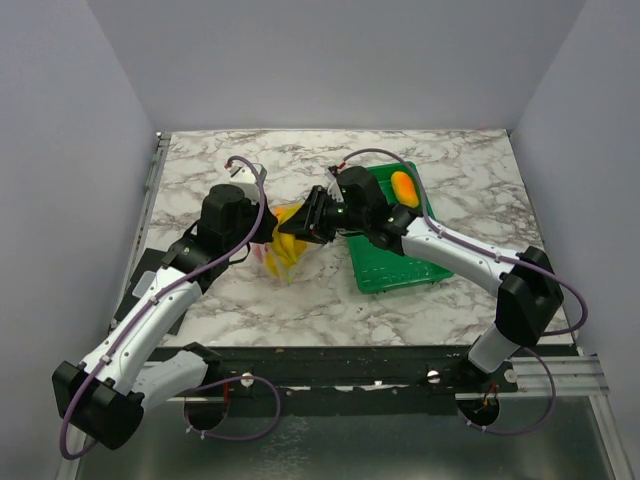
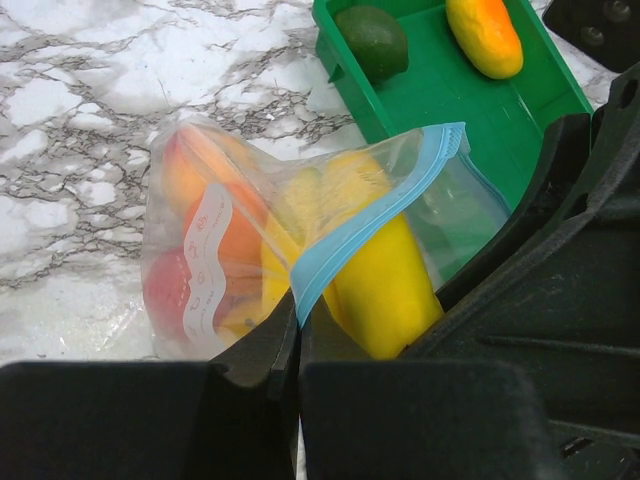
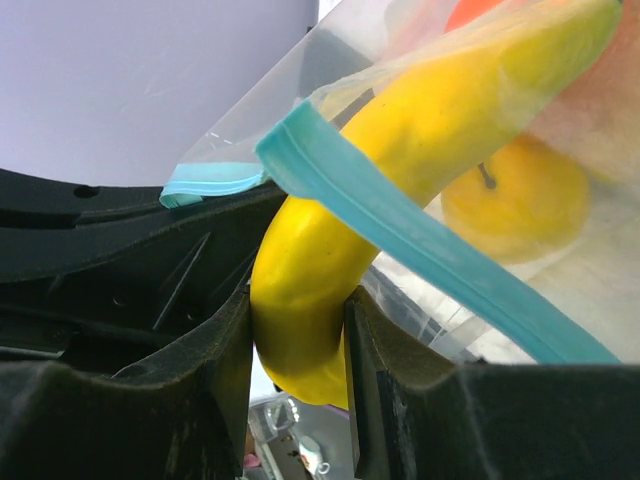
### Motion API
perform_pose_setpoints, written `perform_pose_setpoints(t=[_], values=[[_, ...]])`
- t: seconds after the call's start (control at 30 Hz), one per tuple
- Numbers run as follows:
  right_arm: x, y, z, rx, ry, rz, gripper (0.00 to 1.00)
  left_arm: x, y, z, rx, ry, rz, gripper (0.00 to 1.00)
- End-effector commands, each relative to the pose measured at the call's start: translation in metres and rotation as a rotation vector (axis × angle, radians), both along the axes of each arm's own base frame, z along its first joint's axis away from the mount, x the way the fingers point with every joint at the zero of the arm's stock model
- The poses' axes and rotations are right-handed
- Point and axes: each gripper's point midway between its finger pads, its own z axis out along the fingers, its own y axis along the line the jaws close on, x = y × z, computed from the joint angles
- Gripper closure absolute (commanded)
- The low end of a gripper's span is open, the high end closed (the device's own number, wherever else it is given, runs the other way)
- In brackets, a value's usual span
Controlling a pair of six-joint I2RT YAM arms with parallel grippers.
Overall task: Place the food in the zip-top bag and seal the zipper
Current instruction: Place the fake fruit in the zipper food storage bag.
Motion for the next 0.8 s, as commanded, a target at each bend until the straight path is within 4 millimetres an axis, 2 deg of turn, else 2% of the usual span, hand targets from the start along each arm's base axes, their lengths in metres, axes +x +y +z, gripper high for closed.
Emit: perform_pose_setpoints(t=[0.0,0.17,0.5,0.77], values=[[0.017,0.005,0.012,0.081,-0.012,-0.097,0.99,-0.01,-0.01,0.001,-0.034,0.004,-0.064,1.0],[0.028,0.003,0.011,0.082,-0.025,-0.16,0.99,-0.01,-0.013,0.0,-0.04,0.011,-0.078,1.0],[0.056,-0.004,-0.012,-0.01,-0.071,-0.283,0.99,-0.013,-0.021,-0.002,-0.06,0.028,-0.119,1.0],[0.058,-0.002,-0.045,-0.089,-0.081,-0.281,0.99,-0.013,-0.02,-0.001,-0.061,0.025,-0.112,1.0]])
